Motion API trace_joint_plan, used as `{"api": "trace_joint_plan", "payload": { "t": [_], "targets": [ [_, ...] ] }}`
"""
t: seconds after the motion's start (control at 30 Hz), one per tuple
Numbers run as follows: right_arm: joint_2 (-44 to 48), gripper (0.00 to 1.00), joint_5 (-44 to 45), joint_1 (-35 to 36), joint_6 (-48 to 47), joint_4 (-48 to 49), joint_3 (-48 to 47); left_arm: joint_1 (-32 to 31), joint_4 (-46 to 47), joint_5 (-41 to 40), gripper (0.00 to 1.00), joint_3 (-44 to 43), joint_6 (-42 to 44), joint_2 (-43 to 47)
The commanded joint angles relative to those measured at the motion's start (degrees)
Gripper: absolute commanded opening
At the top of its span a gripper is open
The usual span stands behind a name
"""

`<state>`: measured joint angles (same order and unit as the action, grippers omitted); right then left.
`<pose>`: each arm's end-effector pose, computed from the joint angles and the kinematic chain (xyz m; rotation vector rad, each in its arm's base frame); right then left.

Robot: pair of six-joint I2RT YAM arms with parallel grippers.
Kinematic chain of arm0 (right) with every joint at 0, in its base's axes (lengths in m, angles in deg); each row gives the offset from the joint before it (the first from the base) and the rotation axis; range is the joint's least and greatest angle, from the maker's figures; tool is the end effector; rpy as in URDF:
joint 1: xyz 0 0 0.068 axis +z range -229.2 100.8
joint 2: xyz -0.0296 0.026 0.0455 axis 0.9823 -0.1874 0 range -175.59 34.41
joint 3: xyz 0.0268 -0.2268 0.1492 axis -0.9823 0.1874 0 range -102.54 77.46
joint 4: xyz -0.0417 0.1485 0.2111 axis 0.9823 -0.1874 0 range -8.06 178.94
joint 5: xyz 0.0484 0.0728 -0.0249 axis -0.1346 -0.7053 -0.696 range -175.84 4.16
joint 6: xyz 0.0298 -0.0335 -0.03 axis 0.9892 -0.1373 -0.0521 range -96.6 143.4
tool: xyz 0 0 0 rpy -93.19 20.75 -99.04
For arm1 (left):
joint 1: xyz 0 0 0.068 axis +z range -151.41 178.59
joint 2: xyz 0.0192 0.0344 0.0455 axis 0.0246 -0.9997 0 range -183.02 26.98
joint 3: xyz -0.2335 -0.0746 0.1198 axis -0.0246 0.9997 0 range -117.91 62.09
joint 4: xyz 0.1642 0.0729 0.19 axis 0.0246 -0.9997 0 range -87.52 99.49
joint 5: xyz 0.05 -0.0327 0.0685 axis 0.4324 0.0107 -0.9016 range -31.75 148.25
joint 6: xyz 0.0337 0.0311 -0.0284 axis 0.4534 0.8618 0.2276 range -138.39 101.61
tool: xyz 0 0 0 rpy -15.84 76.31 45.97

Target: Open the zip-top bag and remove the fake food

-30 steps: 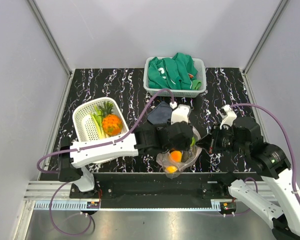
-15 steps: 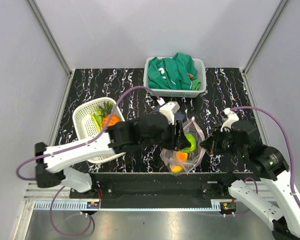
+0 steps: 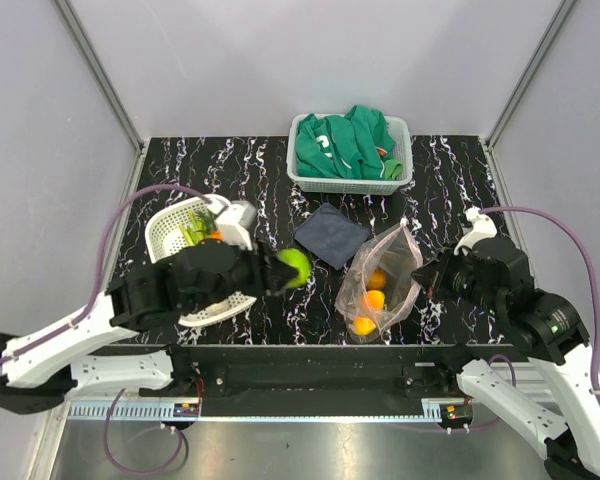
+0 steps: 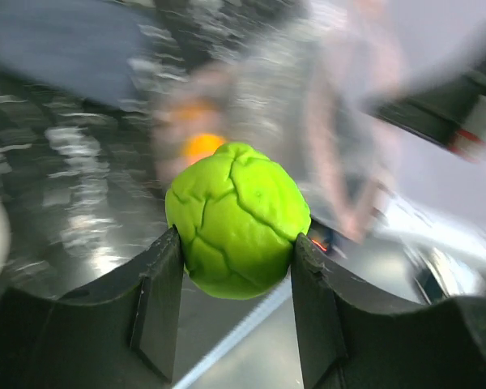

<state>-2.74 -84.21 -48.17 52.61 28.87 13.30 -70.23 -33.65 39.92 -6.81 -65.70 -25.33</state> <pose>0.0798 0.0468 0.3779 -0.0180 2.2047 0.5727 0.0728 -0.1571 0.4017 0.1891 2.1367 -0.9379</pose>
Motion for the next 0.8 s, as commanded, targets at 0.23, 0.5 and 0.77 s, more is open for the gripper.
{"api": "trace_joint_plan", "payload": {
  "t": [0.23,0.5,0.77],
  "targets": [
    [0.2,0.00,2.2,0.3,-0.3,-1.5,-3.7,24.9,-13.0,-10.6,0.00,15.3,1.5,-3.1],
    [0.2,0.00,2.0,0.3,-0.6,-1.6,-2.9,30.8,-5.5,-7.8,0.54,20.0,4.2,-11.7],
    [-1.5,0.00,-2.9,0.3,-0.9,-0.1,-2.6,30.8,-2.5,4.2,0.82,17.2,6.2,-7.2]
  ]
}}
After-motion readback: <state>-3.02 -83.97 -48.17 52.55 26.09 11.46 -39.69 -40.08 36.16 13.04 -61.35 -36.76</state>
